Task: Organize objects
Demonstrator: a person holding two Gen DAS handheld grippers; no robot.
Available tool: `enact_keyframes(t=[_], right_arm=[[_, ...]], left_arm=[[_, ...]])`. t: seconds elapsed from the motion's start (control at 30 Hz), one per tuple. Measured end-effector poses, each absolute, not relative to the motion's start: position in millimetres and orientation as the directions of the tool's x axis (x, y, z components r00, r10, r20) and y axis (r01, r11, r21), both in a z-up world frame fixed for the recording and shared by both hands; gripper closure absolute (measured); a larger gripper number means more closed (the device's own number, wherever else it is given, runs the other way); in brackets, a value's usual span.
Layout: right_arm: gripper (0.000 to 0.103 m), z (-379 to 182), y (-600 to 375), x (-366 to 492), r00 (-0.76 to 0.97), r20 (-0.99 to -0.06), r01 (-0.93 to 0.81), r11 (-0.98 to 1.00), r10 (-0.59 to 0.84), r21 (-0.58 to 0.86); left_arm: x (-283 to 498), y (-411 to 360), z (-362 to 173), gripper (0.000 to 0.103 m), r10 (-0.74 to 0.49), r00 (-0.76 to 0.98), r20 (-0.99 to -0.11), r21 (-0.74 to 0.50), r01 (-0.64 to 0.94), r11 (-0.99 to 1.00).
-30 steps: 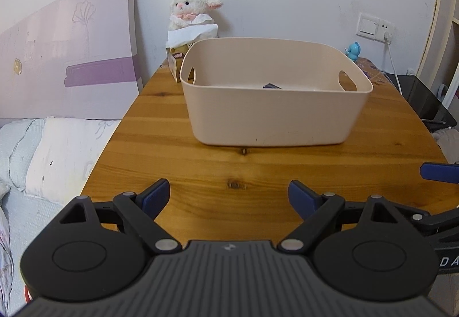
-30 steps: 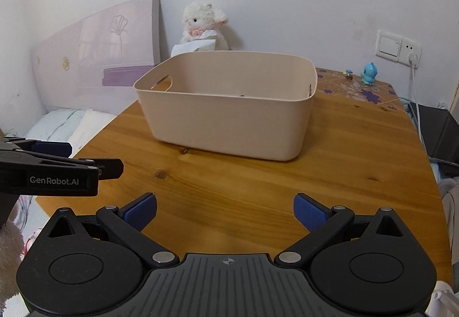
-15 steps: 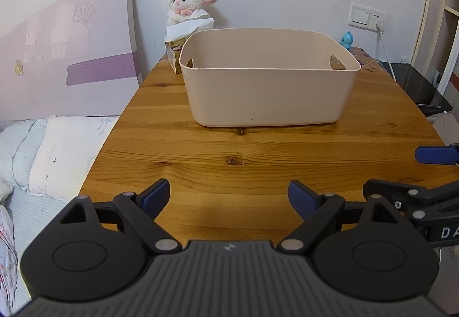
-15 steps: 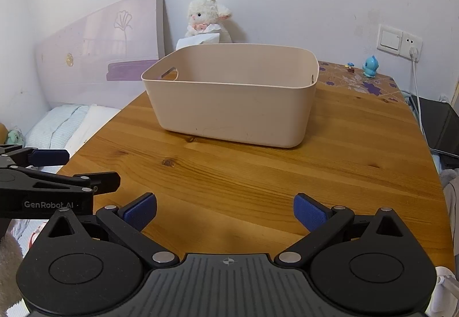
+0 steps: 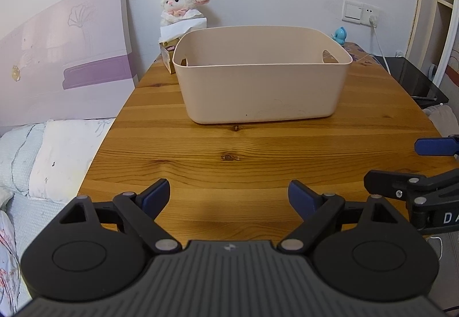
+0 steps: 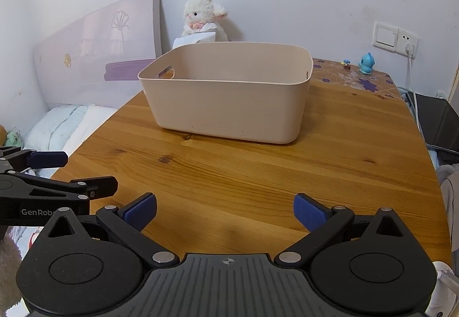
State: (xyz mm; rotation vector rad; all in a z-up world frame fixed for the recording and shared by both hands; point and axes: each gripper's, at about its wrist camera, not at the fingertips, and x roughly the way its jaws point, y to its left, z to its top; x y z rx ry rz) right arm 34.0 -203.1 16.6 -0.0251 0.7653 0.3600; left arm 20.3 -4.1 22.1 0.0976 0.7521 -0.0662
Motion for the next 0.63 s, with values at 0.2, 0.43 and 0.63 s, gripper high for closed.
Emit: enact_keyframes(t=[0.2, 0.43, 0.63], right_arm=[[0.0, 14.5, -203.5, 35.3, 0.659, -0.687, -0.324, 0.94, 0.306, 0.107], [0.0, 11.4, -201.2, 37.6, 0.656, -0.693, -0.316, 0.942, 0.3, 0.108], [0.0, 8.1, -198.6, 40.4, 0.651, -0.7, -0.309, 0.945, 0.294, 0.109]], left_arm=[[21.2, -2.2, 21.4, 0.013, -0.019, 0.728, -0.685, 0.065, 0.087, 0.994], [22.7, -0.1, 20.0, 0.013, -0.018, 0.725, -0.689, 0.066, 0.088, 0.994], [26.0, 3.6, 16.7, 0.013, -0.026, 0.719, -0.695, 0.057, 0.09, 0.994]])
